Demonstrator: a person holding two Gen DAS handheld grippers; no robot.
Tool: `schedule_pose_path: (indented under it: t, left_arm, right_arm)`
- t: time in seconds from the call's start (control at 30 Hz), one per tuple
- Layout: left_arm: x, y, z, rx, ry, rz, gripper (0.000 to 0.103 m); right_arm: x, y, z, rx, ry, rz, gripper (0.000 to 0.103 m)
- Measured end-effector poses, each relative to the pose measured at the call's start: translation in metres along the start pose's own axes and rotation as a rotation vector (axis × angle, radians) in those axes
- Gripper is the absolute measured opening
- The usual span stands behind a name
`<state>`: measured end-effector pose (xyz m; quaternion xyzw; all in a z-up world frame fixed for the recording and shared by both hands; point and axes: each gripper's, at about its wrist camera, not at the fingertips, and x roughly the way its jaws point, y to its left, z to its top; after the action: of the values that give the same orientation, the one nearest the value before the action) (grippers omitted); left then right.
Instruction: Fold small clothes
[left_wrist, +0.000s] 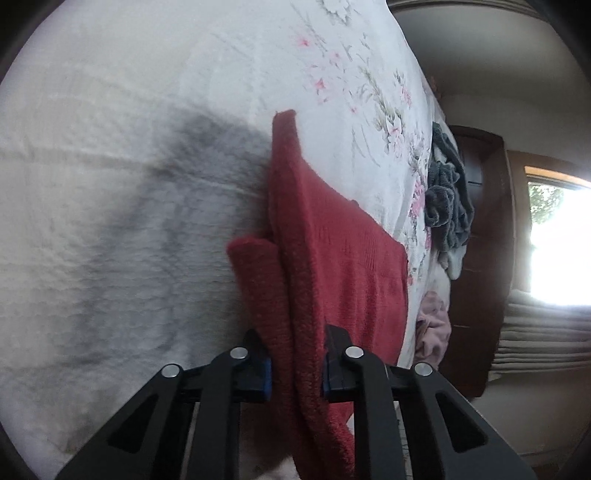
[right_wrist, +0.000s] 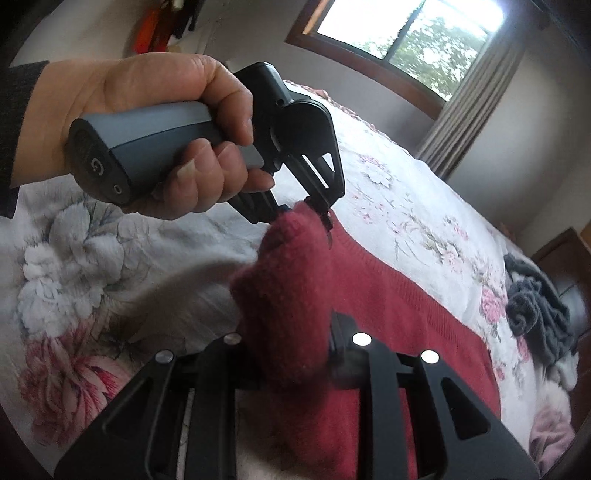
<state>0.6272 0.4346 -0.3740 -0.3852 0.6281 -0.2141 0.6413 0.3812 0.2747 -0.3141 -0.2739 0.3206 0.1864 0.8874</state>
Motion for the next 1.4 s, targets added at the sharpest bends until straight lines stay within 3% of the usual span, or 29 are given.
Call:
schedule_pose_path:
  t: [0.23,0.47,0.8,1.1,1.4]
  left_arm:
    - [-0.013,-0.050,-0.003,0.062,-0.010,0.065,0.017]
    - [-0.016,-0.103,-0.012,0.121,-0.019,0.130,0.016]
    - [-0.002,-0.184,-0.028,0.211,-0.030,0.269,0.016]
    - [0.048,-0.252,-0.045,0.294,-0.005,0.373,0.016]
    - [0.127,-0.281,-0.058,0.345,0.046,0.476,0.016]
  right_arm:
    - [-0.017,-0.016,0.003,0.064,-0.025,0.010,0.022]
    - [-0.036,-0.055,0.001,0.168,-0.036,0.034,0.021]
    - [-0.060,-0.120,-0.018,0.399,-0.049,0.143,0.020]
    - [-0.077,-0.185,-0.064,0.621,-0.072,0.256,0.020]
    - [-0.069,-0.230,-0.133,0.792,-0.079,0.324,0.019]
